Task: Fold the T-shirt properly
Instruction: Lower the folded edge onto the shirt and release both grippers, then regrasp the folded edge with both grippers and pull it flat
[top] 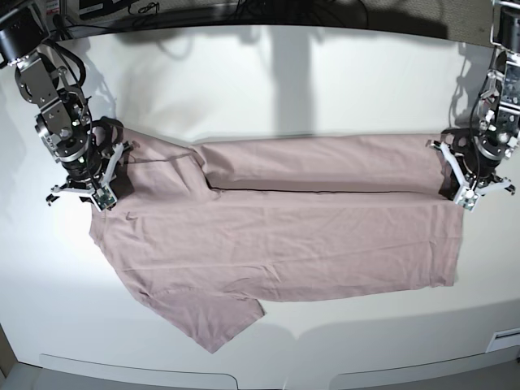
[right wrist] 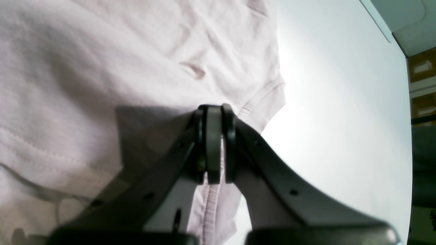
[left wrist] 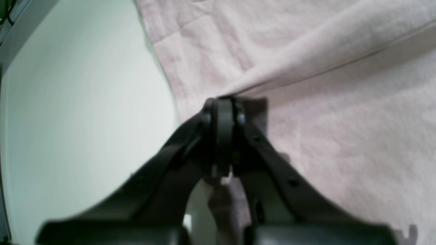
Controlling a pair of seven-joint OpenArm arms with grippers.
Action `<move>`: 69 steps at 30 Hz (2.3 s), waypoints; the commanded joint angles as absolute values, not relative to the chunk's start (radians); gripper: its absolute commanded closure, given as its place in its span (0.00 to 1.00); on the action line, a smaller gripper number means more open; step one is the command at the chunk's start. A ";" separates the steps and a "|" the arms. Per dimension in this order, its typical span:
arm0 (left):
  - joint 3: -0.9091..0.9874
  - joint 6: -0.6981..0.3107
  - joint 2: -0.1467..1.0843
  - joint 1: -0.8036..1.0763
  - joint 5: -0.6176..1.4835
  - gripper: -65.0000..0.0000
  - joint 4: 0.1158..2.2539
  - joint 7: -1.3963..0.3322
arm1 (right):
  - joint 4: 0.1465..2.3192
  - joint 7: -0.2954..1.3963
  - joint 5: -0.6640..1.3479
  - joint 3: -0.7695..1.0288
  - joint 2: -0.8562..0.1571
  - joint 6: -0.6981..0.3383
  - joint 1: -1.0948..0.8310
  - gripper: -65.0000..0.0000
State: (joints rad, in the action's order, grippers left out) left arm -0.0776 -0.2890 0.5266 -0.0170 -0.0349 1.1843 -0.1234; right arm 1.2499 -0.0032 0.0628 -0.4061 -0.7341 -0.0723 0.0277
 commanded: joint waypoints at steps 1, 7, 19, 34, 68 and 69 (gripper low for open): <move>-0.069 -0.278 0.549 -0.033 -0.033 1.00 1.196 -0.116 | 1.258 -0.021 0.064 -0.395 -0.756 -0.056 0.044 1.00; -0.066 -0.273 0.558 -0.034 -0.032 0.56 1.198 -0.186 | 1.258 -0.005 0.064 -0.391 -0.758 -0.039 0.045 0.70; -0.065 -0.273 0.632 -0.033 0.151 0.56 1.298 -0.351 | 1.291 0.026 0.169 -0.372 -0.820 0.001 0.047 0.67; -0.065 -0.133 0.489 -0.033 0.272 1.00 1.473 -0.572 | 1.493 0.199 0.372 -0.372 -0.758 0.044 0.047 1.00; -0.065 -0.125 0.421 0.269 0.368 1.00 1.250 -0.435 | 1.510 0.382 0.314 -0.170 -0.662 -0.033 -0.274 1.00; -0.065 -0.129 0.421 0.286 0.368 1.00 1.252 -0.429 | 1.525 0.382 0.314 -0.148 -0.662 -0.045 -0.303 1.00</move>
State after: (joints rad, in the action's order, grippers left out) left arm -0.0521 -0.1452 0.4187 0.2352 0.3946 1.2865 -0.1719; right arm 1.5227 0.3504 0.3202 -0.1543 -0.6426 -0.0582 -0.3008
